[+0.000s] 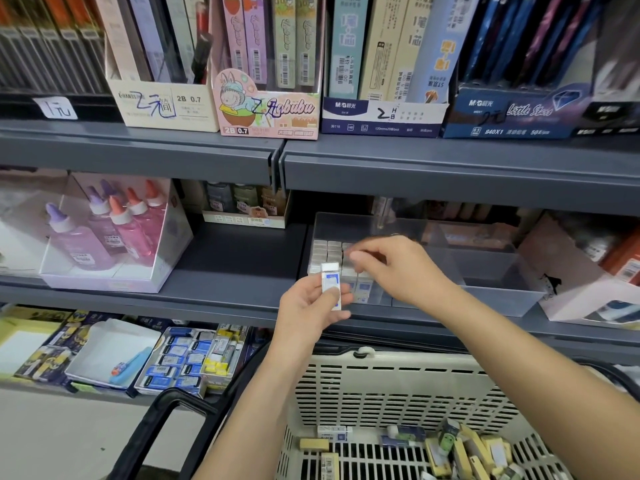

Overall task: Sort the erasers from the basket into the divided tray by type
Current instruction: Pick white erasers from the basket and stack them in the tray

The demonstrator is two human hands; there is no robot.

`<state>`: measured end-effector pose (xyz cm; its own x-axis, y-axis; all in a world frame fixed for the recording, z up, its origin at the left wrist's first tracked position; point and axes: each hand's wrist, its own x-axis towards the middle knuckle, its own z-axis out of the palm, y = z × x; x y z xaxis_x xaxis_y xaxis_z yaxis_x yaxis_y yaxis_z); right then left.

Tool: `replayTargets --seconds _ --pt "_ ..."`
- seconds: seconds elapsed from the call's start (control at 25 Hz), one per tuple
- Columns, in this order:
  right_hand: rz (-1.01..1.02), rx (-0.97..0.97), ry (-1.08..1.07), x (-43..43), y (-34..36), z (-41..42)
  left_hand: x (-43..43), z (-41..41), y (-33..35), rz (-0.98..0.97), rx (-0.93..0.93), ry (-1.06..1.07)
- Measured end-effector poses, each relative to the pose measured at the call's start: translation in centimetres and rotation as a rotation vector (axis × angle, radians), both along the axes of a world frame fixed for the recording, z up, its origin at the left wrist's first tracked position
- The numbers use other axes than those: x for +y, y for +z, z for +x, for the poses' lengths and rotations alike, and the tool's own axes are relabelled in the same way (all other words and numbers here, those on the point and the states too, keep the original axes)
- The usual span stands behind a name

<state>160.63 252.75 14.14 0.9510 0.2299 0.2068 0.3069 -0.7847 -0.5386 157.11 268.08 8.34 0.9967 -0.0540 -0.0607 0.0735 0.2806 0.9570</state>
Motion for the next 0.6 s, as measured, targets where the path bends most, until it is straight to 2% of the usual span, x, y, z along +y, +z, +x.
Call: replayTargets --seconds 0.2,0.36,0.6 --pt "0.167 0.148 0.125 0.1 1.1 -0.9 -0.3 -0.2 0.0 -0.068 0.034 -0.077" --pt "0.318 0.246 0.077 -0.7 1.6 -1.5 -0.3 -0.2 -0.3 0.010 -0.072 -0.061" --pt "0.289 0.240 0.056 -1.1 2.0 -2.2 -0.6 -0.6 0.0 0.120 -0.191 0.026"
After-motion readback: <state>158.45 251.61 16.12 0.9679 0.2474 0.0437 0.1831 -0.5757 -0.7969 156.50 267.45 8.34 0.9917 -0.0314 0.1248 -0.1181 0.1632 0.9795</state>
